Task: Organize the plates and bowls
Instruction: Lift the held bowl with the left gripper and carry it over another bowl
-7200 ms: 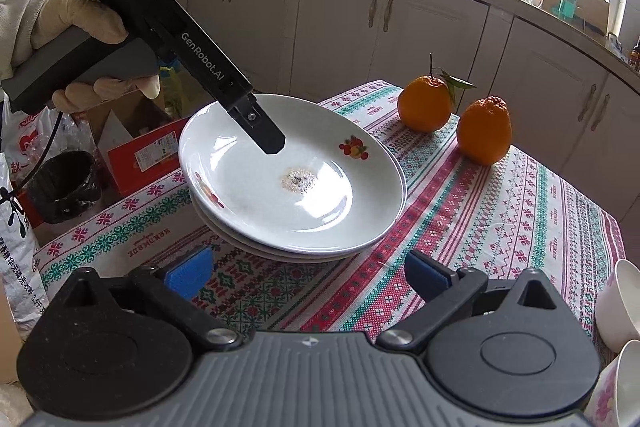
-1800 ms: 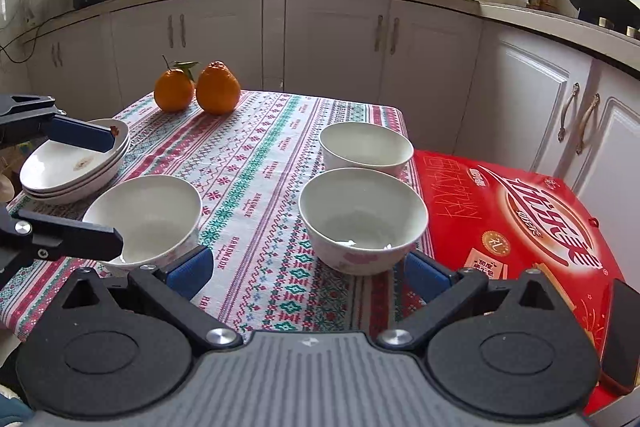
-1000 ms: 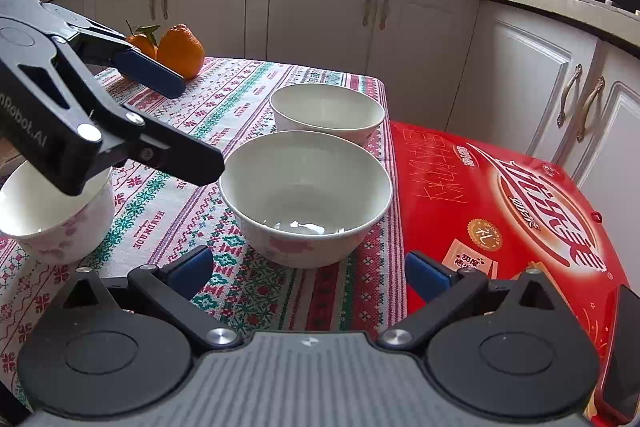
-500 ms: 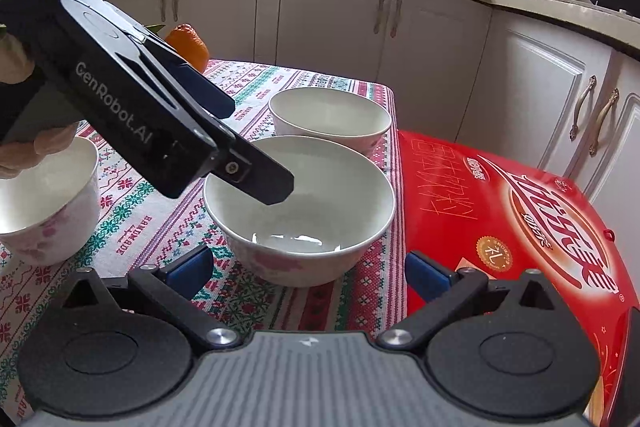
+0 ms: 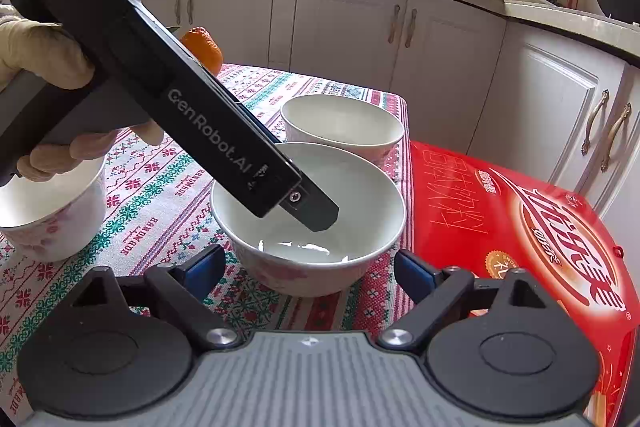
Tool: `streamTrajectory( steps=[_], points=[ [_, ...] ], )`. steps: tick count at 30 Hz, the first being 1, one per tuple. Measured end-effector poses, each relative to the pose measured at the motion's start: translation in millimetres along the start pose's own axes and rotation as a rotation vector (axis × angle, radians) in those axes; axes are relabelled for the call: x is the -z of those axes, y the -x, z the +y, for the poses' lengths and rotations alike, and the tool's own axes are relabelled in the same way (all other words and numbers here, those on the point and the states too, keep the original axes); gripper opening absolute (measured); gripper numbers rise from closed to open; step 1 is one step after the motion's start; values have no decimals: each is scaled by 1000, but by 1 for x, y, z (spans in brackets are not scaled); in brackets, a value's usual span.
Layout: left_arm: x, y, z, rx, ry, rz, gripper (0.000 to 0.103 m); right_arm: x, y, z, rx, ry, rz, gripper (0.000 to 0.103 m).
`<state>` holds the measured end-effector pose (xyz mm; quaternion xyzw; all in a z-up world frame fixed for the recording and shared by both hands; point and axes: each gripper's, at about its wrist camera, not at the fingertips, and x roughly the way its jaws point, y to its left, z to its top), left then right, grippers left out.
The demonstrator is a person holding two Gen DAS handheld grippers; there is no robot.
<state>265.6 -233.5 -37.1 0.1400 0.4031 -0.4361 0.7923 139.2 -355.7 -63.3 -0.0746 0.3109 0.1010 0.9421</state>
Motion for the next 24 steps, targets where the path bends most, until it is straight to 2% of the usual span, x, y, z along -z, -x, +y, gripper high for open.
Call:
streamTrajectory(
  steps=[3,7,24],
  points=[
    [-1,-1,0,8,1,3,71,0,1,0,-7,3,-2,86],
    [-2,-1,0,17,-1,6,67,0,1,0,-8,3,-4,86],
    [-2,2,-2,43,-5,9,66,-3,7,-2,-23,-18,11,85]
  ],
)
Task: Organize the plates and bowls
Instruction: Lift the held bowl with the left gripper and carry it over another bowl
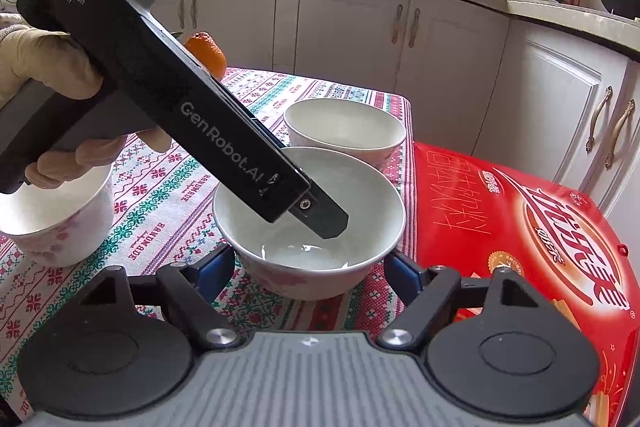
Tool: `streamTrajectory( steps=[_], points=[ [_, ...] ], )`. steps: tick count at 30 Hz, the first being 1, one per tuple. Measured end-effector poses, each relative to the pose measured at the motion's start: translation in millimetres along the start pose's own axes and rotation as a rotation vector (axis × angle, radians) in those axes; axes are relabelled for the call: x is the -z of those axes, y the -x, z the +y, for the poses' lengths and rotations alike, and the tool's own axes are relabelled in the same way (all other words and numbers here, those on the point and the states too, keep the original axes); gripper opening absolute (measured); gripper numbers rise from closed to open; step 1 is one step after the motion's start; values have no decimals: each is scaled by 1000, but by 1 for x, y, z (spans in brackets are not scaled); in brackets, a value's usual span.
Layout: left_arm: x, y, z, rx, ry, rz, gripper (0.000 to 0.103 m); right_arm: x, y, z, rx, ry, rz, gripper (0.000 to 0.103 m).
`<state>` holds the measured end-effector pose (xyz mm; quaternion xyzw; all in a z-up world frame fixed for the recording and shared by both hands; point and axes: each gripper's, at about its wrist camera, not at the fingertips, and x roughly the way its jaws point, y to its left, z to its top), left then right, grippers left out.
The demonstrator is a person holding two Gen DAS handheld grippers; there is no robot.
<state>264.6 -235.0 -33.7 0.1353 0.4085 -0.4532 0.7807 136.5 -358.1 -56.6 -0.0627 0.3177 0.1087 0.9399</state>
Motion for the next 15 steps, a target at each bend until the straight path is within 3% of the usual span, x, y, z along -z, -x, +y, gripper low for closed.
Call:
streamTrajectory(
  steps=[15],
  points=[
    [15,45,-16,-12,11,-46,67,-10,34,23,-30,14,-10,85]
  ],
)
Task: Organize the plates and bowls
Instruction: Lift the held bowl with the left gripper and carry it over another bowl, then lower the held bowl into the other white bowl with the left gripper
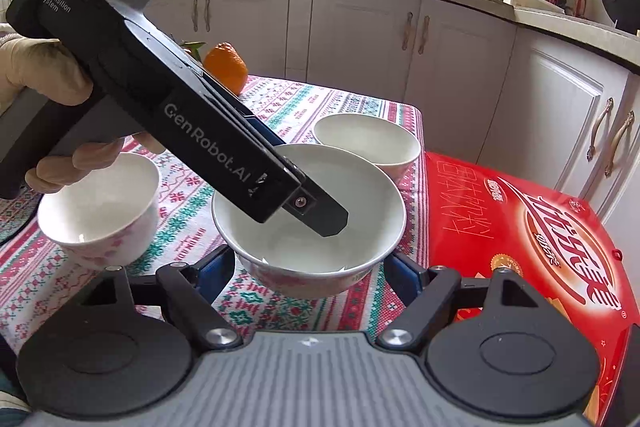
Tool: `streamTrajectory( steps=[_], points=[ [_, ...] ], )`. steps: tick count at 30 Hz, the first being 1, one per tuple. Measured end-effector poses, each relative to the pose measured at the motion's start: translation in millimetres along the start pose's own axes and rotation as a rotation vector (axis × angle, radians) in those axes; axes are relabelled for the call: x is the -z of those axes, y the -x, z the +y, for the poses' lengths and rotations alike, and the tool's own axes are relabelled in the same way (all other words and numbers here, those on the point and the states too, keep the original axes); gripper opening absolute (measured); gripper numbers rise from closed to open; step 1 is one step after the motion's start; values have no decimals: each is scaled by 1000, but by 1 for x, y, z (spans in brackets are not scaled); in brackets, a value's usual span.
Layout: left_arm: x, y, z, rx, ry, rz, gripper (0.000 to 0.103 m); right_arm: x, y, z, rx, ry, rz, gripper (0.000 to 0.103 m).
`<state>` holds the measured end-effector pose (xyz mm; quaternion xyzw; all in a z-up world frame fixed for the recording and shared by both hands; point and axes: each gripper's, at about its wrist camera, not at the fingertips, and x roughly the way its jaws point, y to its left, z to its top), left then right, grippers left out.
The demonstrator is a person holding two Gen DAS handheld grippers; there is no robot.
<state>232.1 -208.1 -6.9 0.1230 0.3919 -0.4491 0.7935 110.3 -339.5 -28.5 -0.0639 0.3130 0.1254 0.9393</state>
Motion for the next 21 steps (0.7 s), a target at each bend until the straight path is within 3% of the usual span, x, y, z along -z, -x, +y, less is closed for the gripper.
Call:
streamTrajectory(
  steps=[21],
  points=[
    [40,85,1,-96,58,-103,67,-25,32,59,-92,59,-51,85]
  ],
)
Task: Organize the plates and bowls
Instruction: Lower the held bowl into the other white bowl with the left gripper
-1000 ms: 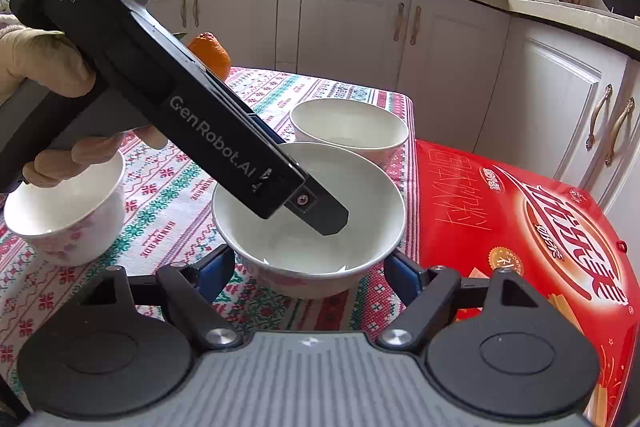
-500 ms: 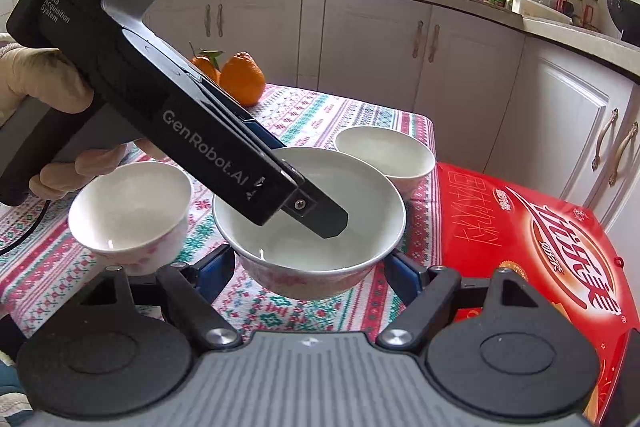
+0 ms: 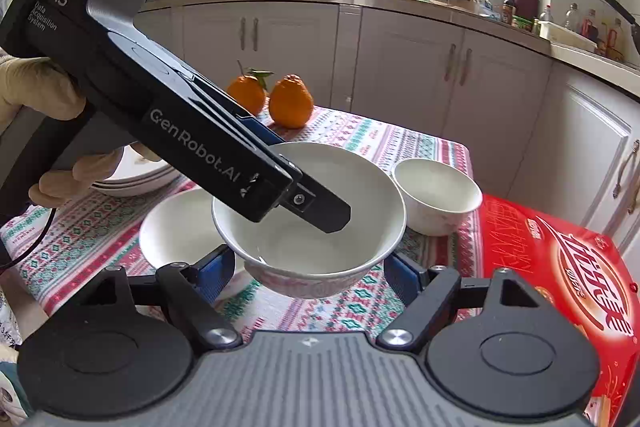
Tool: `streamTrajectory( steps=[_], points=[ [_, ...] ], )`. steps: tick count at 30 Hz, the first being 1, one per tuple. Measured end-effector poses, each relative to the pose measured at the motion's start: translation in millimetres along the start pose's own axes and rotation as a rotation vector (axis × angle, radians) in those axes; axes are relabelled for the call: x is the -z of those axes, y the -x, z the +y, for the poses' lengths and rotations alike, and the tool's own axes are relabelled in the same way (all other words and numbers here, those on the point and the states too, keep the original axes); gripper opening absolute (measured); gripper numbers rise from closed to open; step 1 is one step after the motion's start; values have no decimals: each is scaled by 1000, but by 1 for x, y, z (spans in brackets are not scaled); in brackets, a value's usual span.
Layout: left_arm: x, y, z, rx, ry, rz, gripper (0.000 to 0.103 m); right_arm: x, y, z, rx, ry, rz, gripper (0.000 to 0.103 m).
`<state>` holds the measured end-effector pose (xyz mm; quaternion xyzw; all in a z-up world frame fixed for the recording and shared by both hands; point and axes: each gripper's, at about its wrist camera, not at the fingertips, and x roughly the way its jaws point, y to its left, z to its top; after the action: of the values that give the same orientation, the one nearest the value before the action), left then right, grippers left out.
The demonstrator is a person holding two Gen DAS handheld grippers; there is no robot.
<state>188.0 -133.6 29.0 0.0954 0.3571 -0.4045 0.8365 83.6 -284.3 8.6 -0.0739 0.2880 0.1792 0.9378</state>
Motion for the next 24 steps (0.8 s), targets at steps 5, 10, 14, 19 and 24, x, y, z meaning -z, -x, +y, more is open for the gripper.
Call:
streamTrajectory(
  steps=[5,10,14,19,24],
  points=[
    [11,18,11,-28,24,-18,67,-7,-5,18,-33,15,2,85],
    [22,29,24,-49,52,-29,68,-13,-15,32,-64,24,13,85],
    [31,31,34,-53,81,-26,68,-15,-23,41,-82,35,30,85],
    [43,31,45,-53,115,-20,68,-14,-34,49,-99,40,58,85],
    [50,28,51,-47,135,-14,68,-13,-42,52,-109,37,80,85]
  ],
)
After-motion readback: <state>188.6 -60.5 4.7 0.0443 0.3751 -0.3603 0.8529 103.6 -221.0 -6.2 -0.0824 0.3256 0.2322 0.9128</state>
